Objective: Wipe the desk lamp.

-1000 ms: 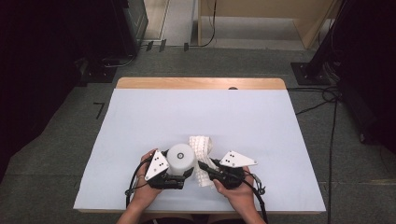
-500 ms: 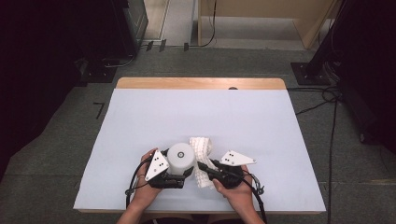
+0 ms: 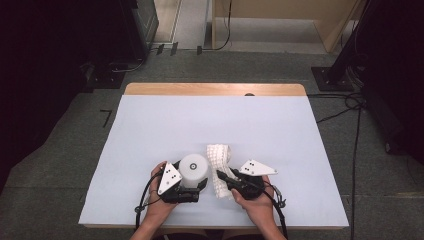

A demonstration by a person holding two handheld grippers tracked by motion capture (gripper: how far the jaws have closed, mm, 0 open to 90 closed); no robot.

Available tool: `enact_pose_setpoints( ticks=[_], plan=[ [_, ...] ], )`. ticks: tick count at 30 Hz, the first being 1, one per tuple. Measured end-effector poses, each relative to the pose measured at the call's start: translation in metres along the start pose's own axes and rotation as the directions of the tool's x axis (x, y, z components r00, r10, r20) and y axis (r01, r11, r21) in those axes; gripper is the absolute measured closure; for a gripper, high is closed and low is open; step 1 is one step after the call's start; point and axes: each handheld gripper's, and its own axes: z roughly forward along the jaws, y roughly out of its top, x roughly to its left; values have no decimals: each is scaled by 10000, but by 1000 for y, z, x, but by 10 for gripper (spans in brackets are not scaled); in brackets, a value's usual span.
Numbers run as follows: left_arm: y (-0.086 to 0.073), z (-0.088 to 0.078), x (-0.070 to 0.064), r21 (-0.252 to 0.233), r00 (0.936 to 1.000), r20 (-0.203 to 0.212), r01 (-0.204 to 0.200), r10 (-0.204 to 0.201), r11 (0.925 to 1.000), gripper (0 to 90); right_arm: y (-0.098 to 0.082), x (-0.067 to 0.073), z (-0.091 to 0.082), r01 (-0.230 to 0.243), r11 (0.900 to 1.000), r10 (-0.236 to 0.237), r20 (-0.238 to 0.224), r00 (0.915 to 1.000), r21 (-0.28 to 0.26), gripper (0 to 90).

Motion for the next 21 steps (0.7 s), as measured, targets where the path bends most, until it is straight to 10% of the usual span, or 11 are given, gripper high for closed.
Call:
enact_pose_setpoints(
  ticks=[6,11,15,21],
  plan=[
    [2,5,-25,282,9838,-1779,293,-238,9992,8,-3,-7,-1,-203,9998,201,243,9995,91,731],
    [2,9,-26,351,9720,-2248,779,-681,9963,56,-4,-8,0,-223,9996,219,302,9993,148,731],
    [1,7,-22,349,9780,-2043,490,-409,9982,86,-5,-7,2,-164,9996,158,267,9995,221,731],
    [8,-4,0,-310,9980,-471,417,-432,9986,88,-5,-2,3,-101,9997,99,101,9999,232,731]
  ],
)
